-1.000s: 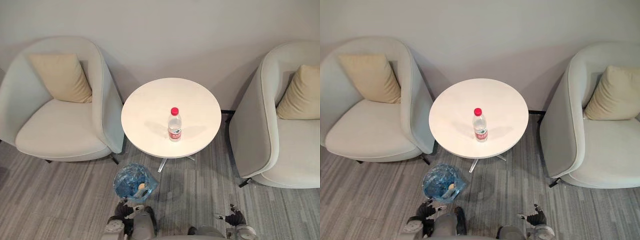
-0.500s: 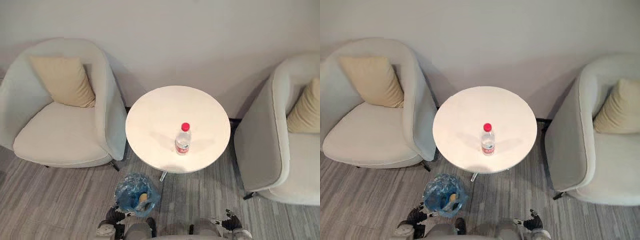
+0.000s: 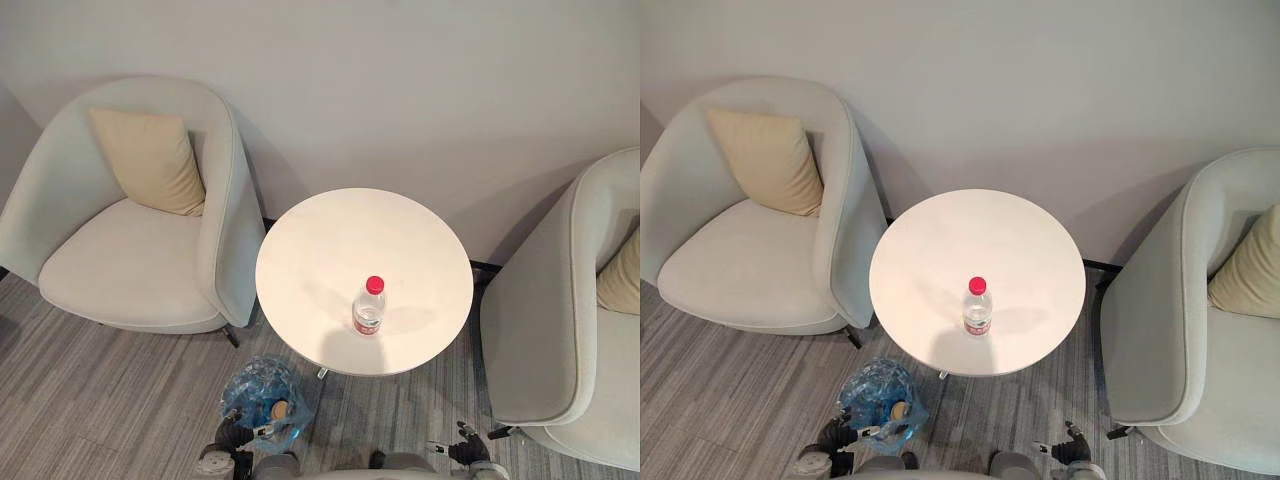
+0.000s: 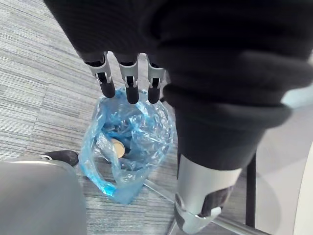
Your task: Gather rubbish on tea table into small bin, then transfer packed bag to large trash can.
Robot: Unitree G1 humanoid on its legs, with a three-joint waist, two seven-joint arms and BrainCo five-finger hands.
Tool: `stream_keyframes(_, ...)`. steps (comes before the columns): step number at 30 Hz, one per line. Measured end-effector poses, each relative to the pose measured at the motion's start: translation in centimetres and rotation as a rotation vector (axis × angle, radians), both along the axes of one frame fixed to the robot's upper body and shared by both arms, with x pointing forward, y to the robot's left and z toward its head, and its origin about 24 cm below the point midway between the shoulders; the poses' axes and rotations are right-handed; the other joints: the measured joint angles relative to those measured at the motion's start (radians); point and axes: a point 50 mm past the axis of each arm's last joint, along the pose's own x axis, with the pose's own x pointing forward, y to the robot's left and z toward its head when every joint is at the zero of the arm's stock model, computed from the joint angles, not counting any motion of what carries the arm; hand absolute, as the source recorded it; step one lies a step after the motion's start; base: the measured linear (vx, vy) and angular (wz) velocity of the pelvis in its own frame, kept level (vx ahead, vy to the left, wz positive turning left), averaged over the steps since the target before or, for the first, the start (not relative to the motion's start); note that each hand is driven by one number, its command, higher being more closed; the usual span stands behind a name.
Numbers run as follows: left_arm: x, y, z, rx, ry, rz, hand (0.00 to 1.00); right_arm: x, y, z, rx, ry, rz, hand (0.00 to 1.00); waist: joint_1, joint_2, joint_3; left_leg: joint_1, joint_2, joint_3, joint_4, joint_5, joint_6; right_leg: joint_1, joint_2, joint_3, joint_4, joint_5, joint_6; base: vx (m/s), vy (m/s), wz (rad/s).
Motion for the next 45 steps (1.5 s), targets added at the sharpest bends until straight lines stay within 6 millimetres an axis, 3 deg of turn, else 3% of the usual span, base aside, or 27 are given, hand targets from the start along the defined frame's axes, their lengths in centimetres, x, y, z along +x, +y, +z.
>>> stream_keyframes(7,-0.6,0.5,-0.1,0.016,0.019,-0.01,0.0,1.1,-0.2,0.7,-0.016,-0.06,0.017,0.0,-0.001,0.003,-0.002,0.001,-0.026,-0.019,-0.035,0.04,0.012,0.013,-0.014,-0.005,-0.048,0.042,0.015,-0.08,0.03,0.06)
stream_keyframes(13,-2.1,1.3,-0.3,0.042,0.058,-0.026,0.0,4.5,-3.1,5.6,-0.154,-0.34,0.1,0.0,-0.006,0.003,-0.004,0.001,-0.029,-0.024,-0.081,0.069,0.013,-0.005,-0.018,-0.003,-0.055,0.06,0.019,-0.1,-0.007,0.01)
stream_keyframes(16,-2.7,1.3,-0.4,0.047,0.071,-0.043,0.0,5.8,-3.5,8.0,-0.194,-0.47,0.138,0.0,-0.01,0.003,-0.008,-0.001,-0.028,-0.024,-0.104,0.074,0.005,-0.005,-0.017,-0.003,-0.078,0.068,0.021,-0.08,-0.01,-0.01)
stream_keyframes(21,-3.5,1.3,-0.4,0.046,0.074,-0.044,0.0,7.0,-2.9,10.6,-0.21,-0.618,0.178,0.0,-0.026,0.004,-0.014,0.002,-0.029,-0.026,-0.107,0.08,0.008,-0.004,-0.018,0.0,-0.085,0.076,0.024,0.05,-0.006,-0.01)
stream_keyframes(27,-2.7,1.1,-0.1,0.049,0.035,-0.078,0.0,8.6,-1.9,13.1,-0.217,-0.76,0.243,0.0,-0.027,0.012,-0.024,0.004,-0.033,-0.031,-0.105,0.082,0.011,0.012,-0.015,-0.006,-0.105,0.077,0.023,0.06,-0.012,0.01)
stream_keyframes(33,-2.6,0.9,-0.1,0.05,0.03,-0.093,0.0,10.8,0.1,14.4,-0.19,-0.838,0.361,0.0,-0.026,0.02,-0.03,0.003,-0.029,-0.047,-0.105,0.082,0.011,0.017,-0.01,-0.016,-0.112,0.08,0.018,-0.01,-0.016,0.04)
stream_keyframes(45,-3.8,0.4,-0.4,0.041,0.049,-0.119,0.0,13.5,3.1,15.8,-0.115,-0.93,0.466,0.0,-0.017,0.027,-0.03,-0.014,-0.029,-0.086,-0.12,0.097,0.006,0.015,-0.009,-0.053,-0.127,0.086,0.013,-0.03,-0.018,0.09)
